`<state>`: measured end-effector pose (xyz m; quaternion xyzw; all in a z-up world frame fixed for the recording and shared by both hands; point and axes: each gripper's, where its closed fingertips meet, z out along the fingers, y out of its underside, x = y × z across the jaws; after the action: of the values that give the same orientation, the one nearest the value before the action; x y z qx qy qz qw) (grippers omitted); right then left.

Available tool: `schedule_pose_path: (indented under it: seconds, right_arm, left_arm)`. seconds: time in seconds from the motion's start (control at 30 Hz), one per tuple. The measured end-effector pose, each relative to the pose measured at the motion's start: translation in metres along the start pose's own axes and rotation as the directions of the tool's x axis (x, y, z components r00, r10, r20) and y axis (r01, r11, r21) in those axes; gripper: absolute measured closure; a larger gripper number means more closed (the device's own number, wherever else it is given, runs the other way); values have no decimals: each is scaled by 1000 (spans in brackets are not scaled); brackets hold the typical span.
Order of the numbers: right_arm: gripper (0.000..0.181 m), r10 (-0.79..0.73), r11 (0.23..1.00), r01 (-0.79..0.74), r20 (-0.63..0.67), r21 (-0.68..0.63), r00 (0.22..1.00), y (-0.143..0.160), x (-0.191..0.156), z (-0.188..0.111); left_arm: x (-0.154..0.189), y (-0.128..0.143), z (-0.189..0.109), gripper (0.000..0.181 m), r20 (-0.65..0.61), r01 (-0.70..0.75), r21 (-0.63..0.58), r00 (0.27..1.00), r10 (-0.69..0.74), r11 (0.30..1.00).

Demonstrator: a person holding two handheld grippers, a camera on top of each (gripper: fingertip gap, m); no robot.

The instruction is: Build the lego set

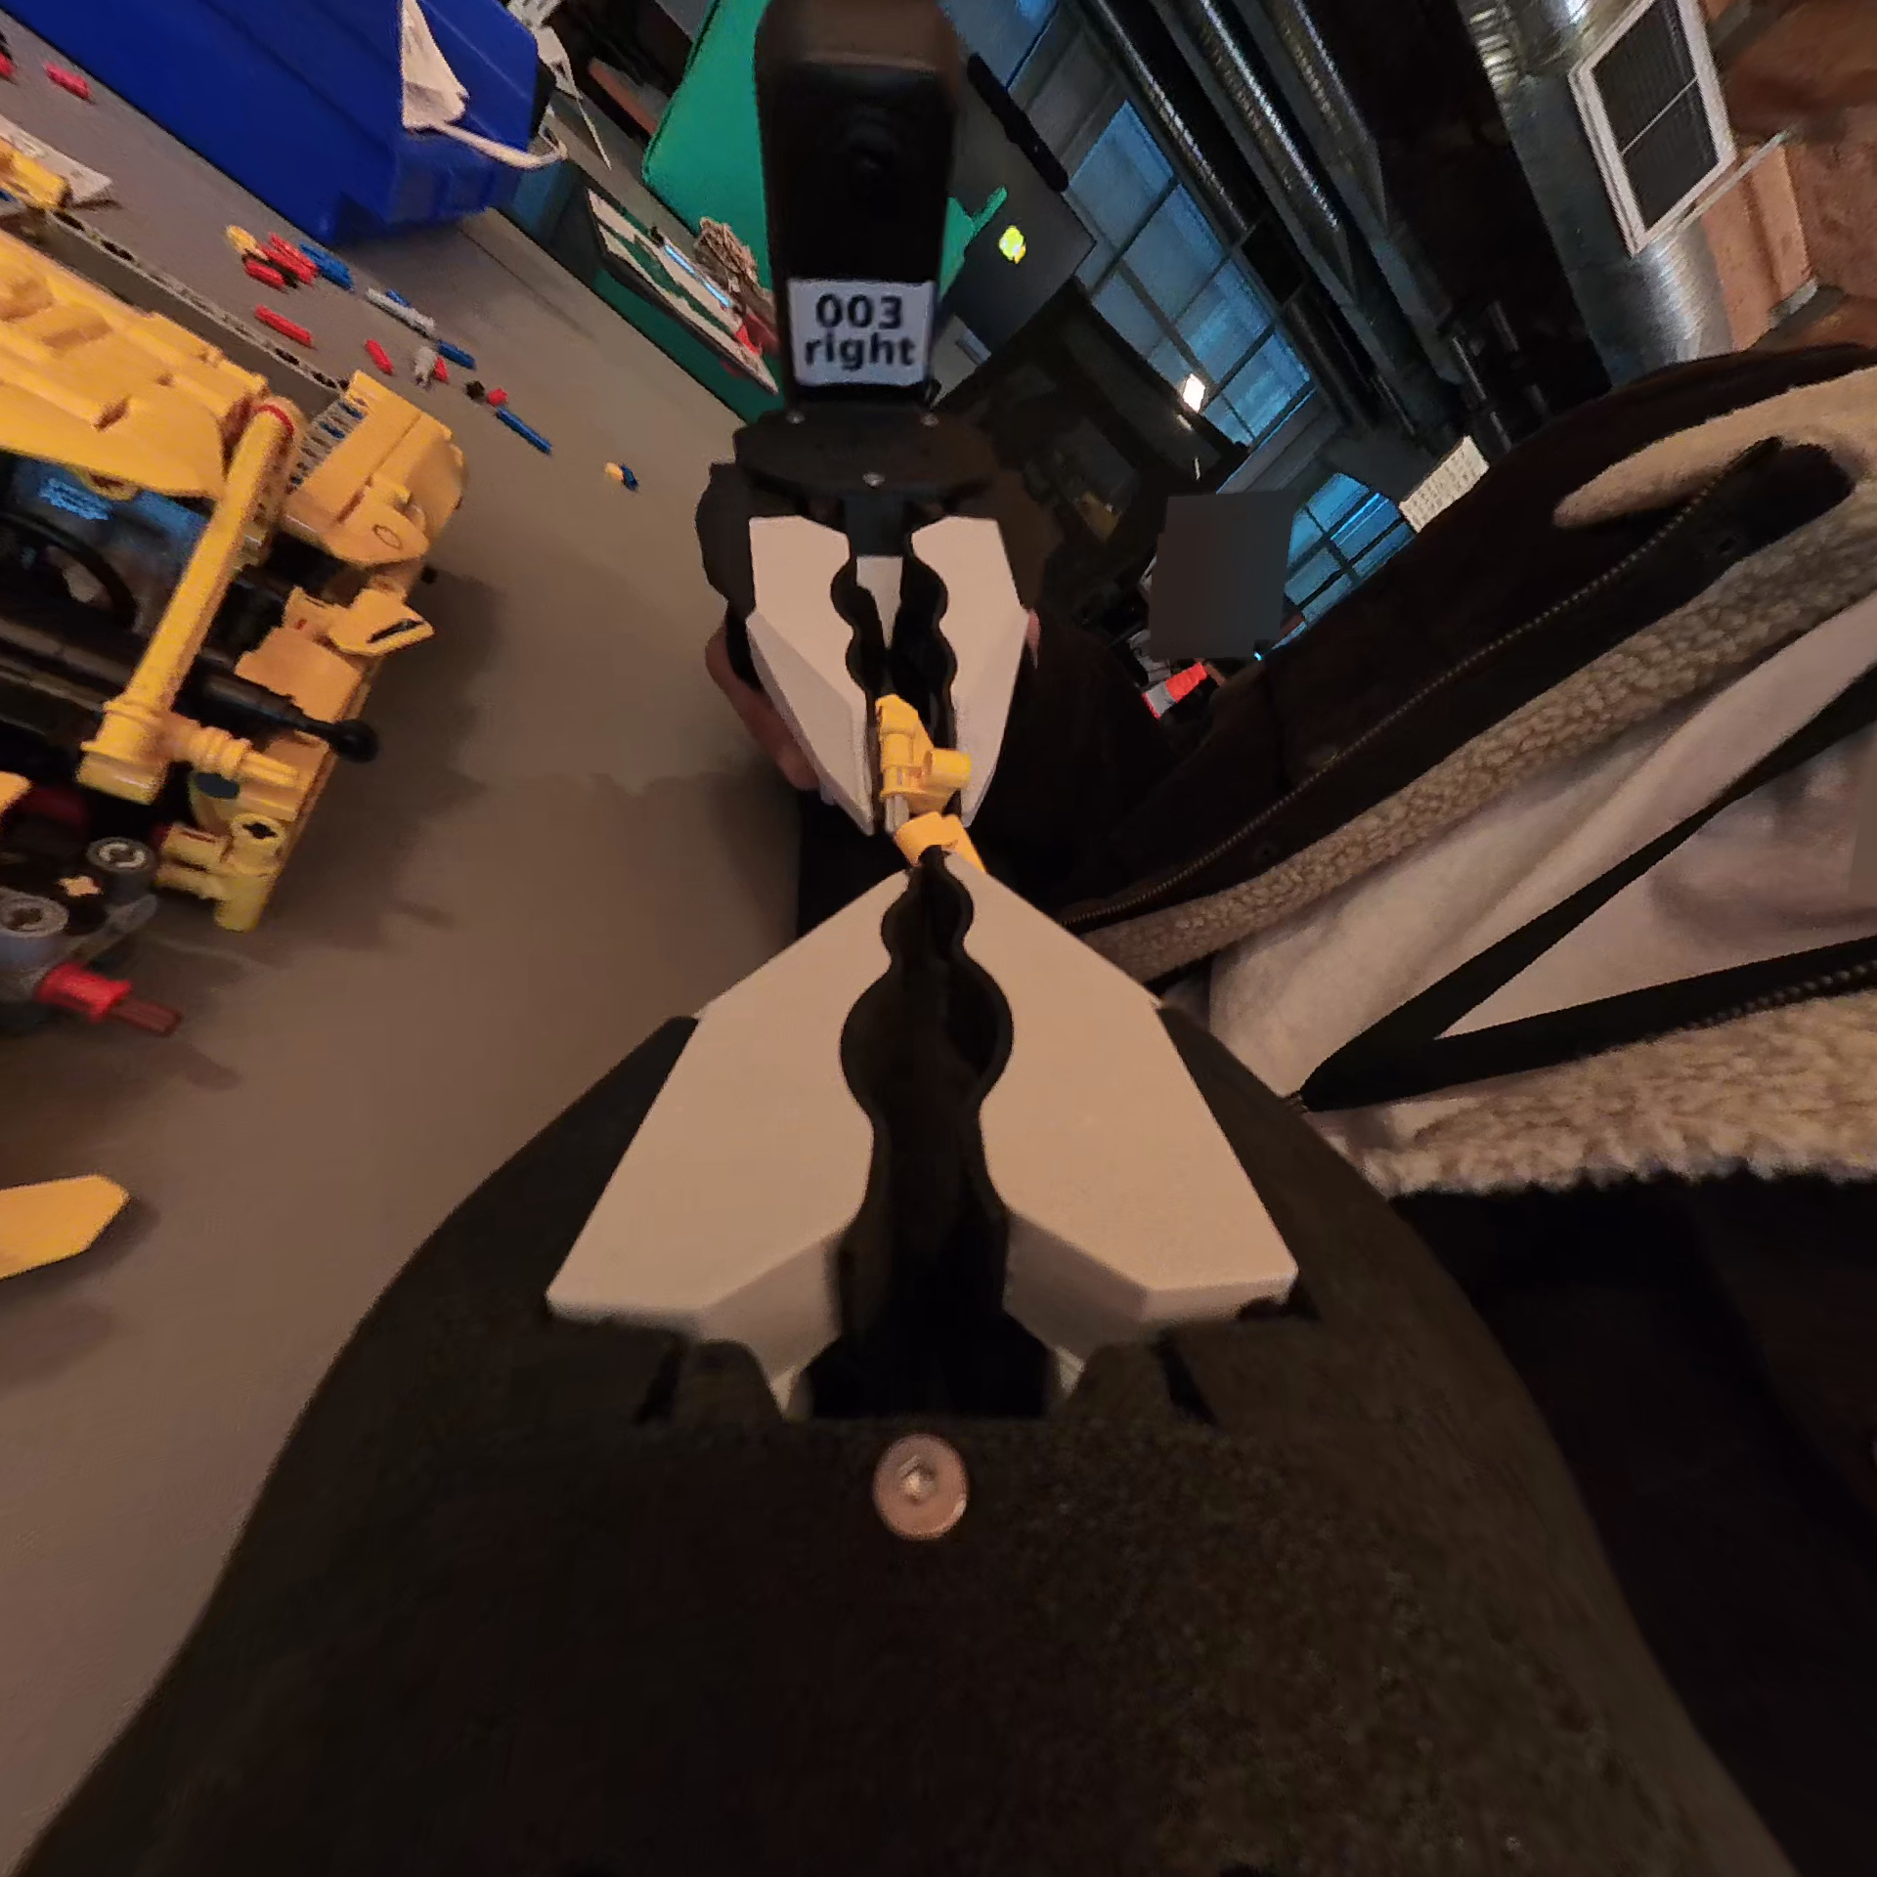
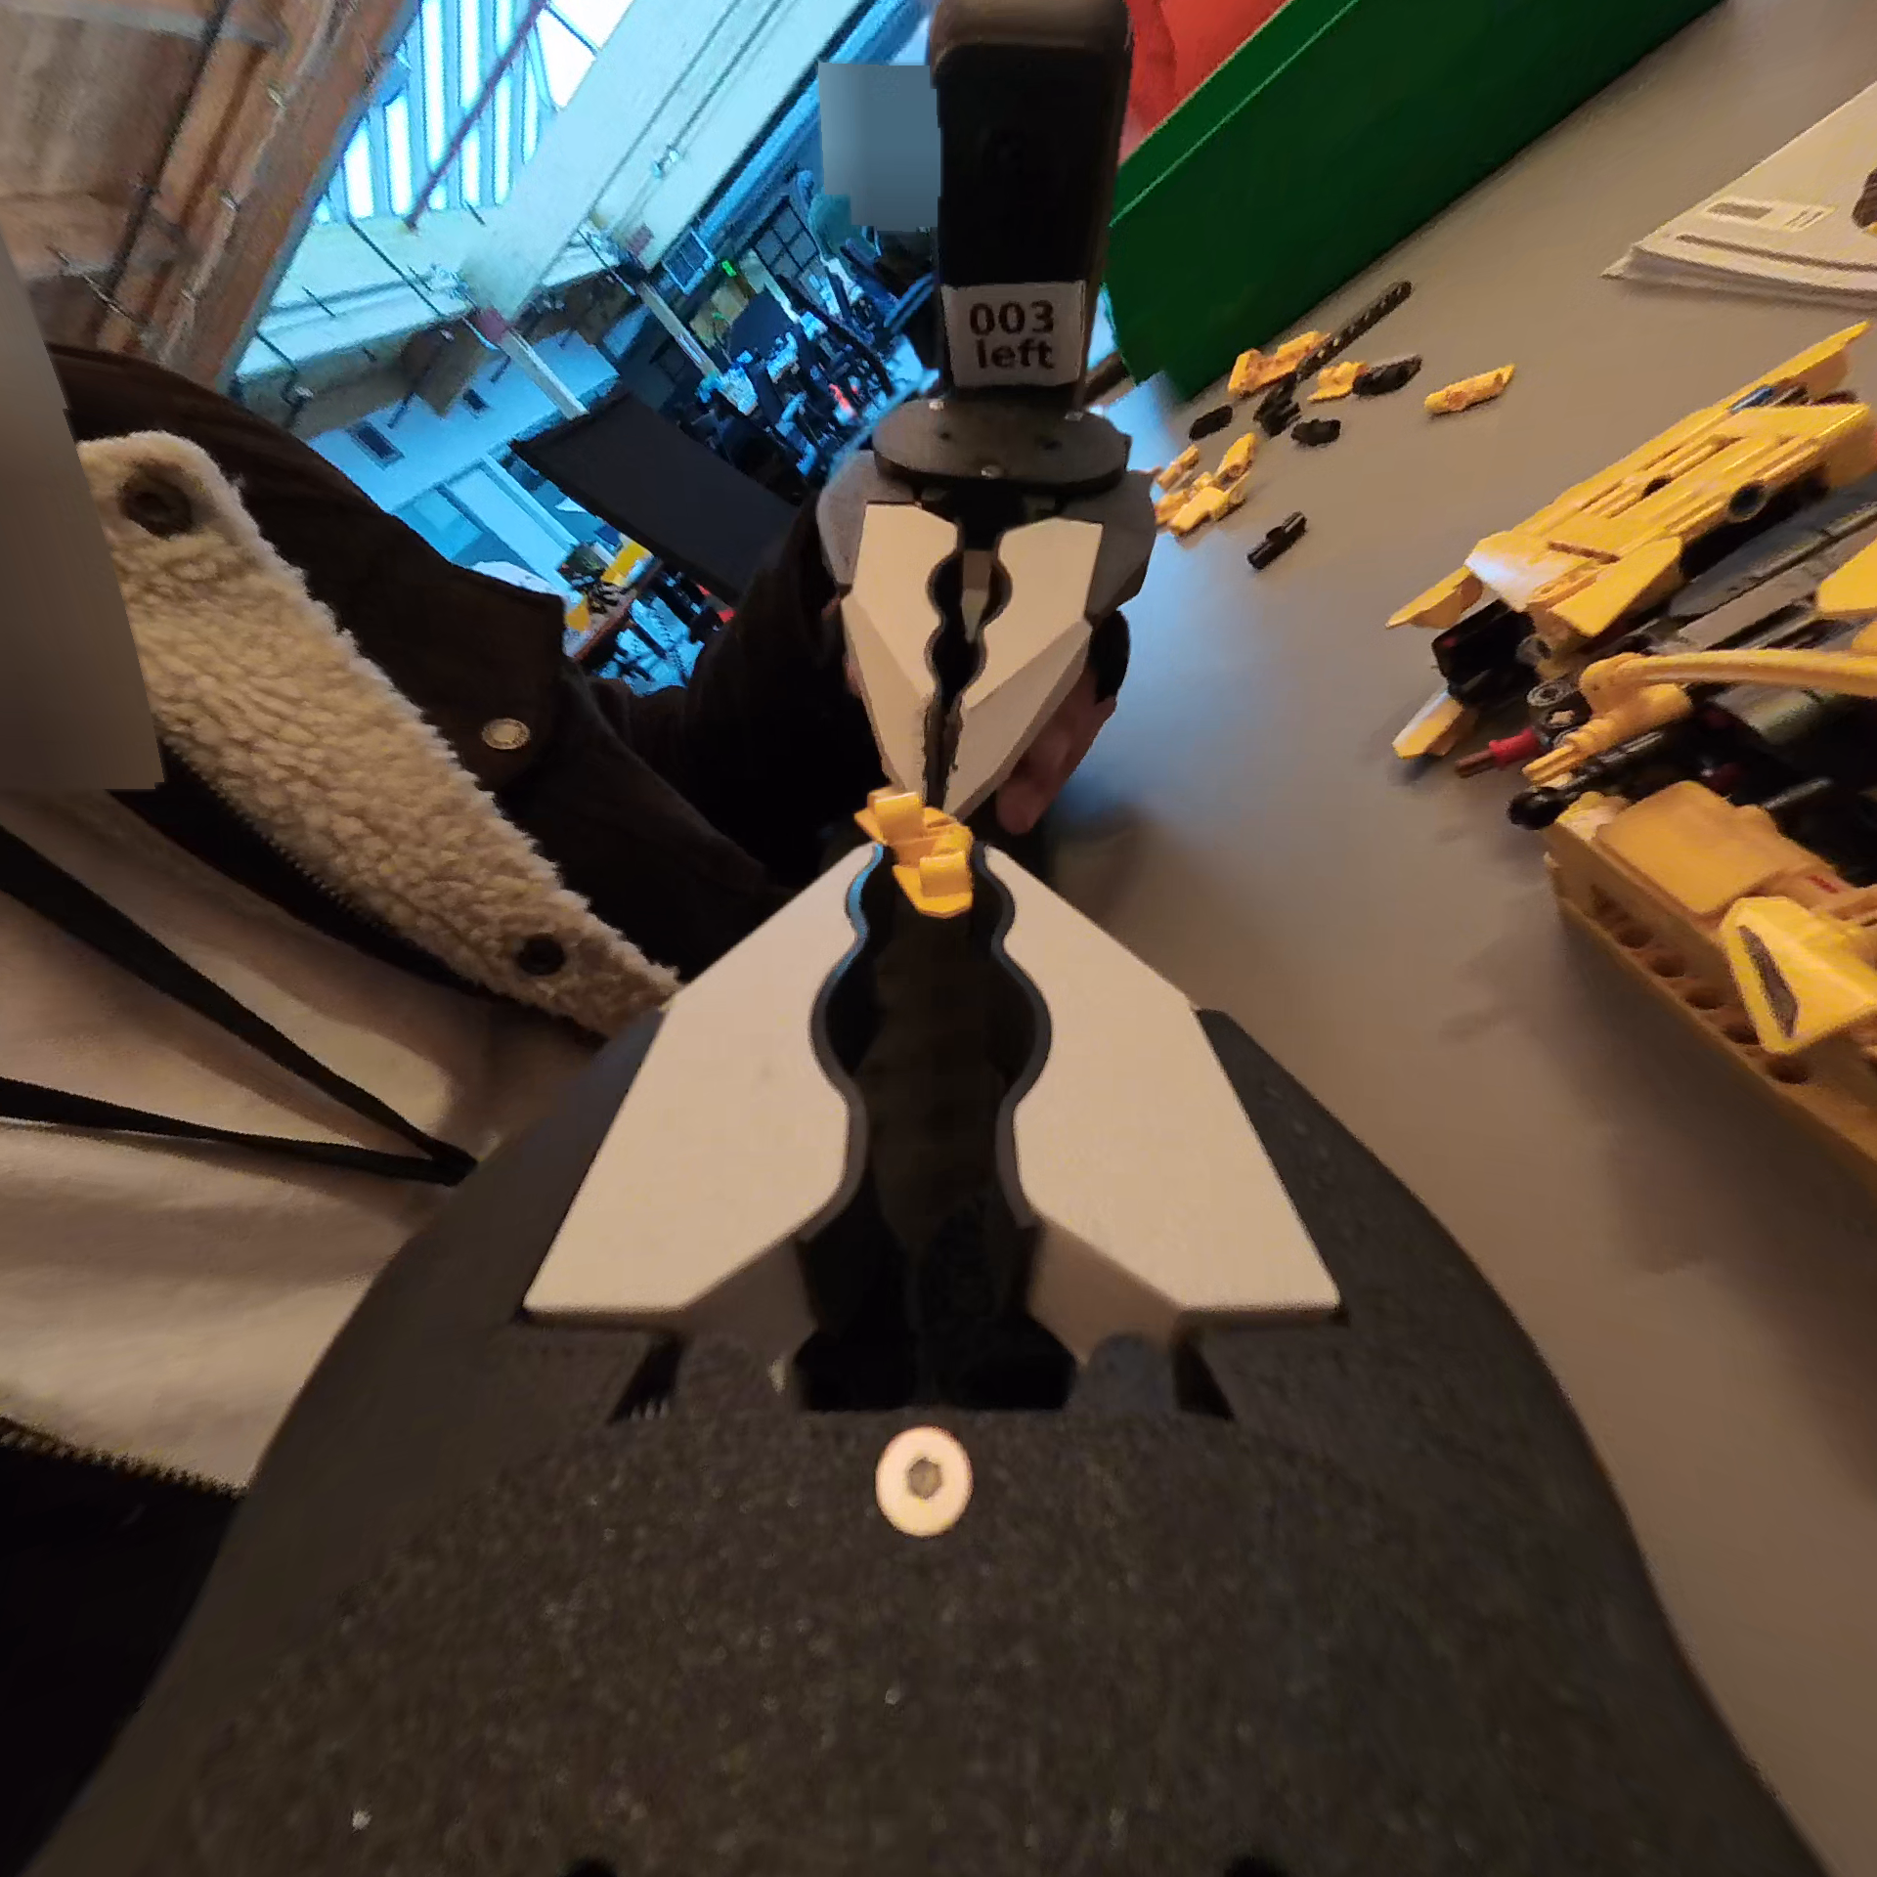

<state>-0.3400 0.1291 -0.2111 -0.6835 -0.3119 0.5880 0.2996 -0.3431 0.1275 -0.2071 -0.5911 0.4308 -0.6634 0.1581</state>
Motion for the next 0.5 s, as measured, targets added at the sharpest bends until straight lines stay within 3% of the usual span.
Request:
schedule_pose_path:
  seconds: [0.5]
  right_arm:
    - [167, 50, 998, -49, 34, -36, 998, 6, -1, 1]
  left_arm:
    - [-7, 10, 0, 181, 67, -97, -97, 992, 104, 990]
